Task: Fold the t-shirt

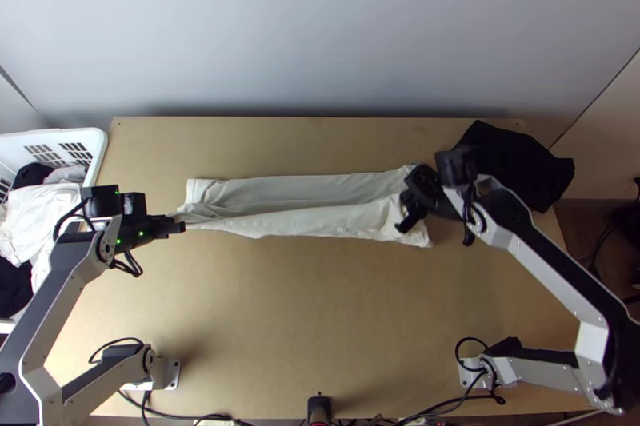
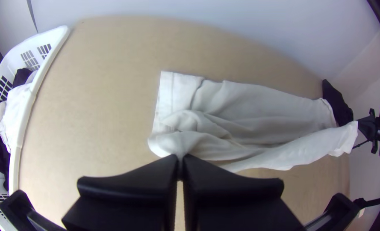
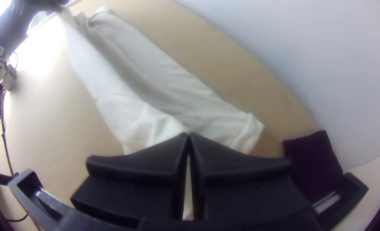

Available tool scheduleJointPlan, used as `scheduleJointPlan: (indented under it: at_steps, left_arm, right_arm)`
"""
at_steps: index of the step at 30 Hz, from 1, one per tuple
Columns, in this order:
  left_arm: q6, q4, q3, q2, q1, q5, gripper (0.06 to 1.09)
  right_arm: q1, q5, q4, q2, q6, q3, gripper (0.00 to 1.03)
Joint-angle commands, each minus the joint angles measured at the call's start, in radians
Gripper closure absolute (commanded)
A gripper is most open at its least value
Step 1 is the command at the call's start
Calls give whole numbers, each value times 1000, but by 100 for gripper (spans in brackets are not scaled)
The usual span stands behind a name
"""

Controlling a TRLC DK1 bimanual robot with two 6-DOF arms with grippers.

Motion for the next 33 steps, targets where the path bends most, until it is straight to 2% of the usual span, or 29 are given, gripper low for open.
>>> scheduleJointPlan:
  at_steps: [1,10,19,25,33]
  left_arm:
    - [-9,48,62,79,15,0,105]
    - [-24,94,205,278,18,0,105]
    - [-30,127,366,490,-2,-12,105]
    - [-20,130,460,629,-25,-52,105]
    - [-21,137,545,732,-49,-83,103]
  right_arm:
    - [-80,-2,6,150,-29,164,100]
    - [-95,-2,5,310,-31,330,100]
    - [-123,0,8,451,-46,397,100]
    - [-152,0,8,540,-54,432,100]
    - [-176,1,6,624,-51,468,100]
